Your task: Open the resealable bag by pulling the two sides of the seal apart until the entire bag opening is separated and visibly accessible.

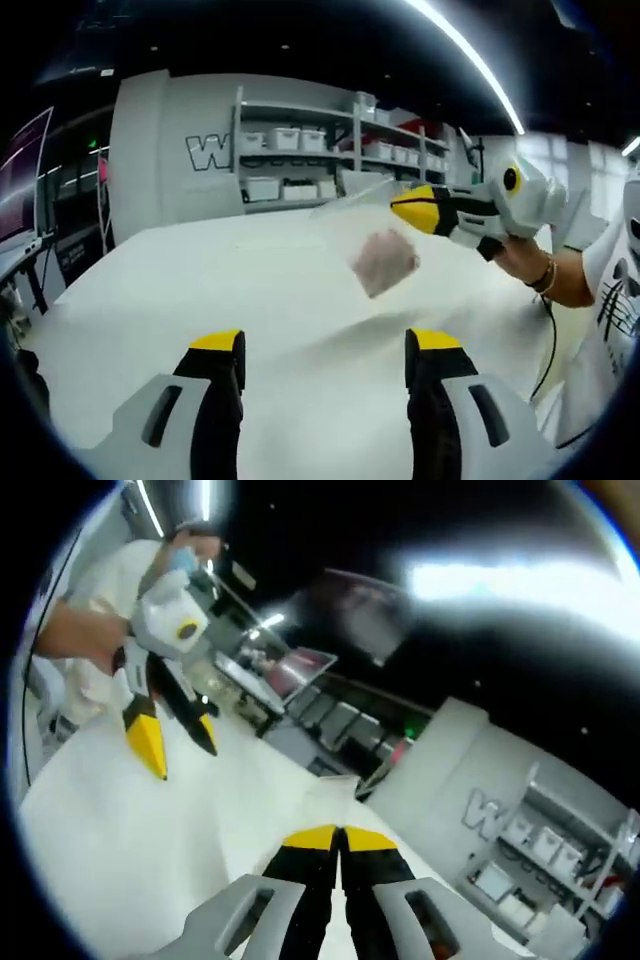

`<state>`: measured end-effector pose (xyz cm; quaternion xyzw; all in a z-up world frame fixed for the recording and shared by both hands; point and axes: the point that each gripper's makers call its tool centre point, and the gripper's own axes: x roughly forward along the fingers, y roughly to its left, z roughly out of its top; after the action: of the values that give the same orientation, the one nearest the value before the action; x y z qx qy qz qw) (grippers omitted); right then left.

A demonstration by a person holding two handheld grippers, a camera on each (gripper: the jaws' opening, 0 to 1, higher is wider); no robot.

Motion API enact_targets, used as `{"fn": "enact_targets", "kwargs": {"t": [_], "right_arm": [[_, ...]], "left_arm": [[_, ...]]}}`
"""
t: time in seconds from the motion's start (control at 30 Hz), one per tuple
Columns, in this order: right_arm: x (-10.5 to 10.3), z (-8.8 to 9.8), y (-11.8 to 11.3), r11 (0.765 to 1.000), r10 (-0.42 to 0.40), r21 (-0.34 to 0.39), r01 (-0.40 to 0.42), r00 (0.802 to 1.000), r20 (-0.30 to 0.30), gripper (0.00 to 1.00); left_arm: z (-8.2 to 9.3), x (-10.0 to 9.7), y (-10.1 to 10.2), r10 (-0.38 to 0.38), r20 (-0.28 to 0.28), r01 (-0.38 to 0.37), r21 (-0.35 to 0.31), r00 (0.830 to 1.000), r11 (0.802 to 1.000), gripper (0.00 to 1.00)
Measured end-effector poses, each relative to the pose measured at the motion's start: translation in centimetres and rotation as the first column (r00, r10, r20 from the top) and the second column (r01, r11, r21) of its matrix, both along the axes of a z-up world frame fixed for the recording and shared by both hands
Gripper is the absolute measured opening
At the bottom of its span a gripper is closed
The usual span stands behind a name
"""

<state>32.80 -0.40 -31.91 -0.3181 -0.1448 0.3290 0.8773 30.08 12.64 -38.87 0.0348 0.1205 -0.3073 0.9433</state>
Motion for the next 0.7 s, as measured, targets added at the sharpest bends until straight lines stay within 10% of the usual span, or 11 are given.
{"fn": "enact_targets", "kwargs": {"t": [0.7], "right_arm": [[-4.2,-2.6,0.7,0.999,-0.019,-0.026,0.019,0.999,-0.03,0.0]], "left_arm": [[0.3,-1.1,-0.2,-0.053,0.024,0.053,-0.005,0.998,0.999,0.56]]}}
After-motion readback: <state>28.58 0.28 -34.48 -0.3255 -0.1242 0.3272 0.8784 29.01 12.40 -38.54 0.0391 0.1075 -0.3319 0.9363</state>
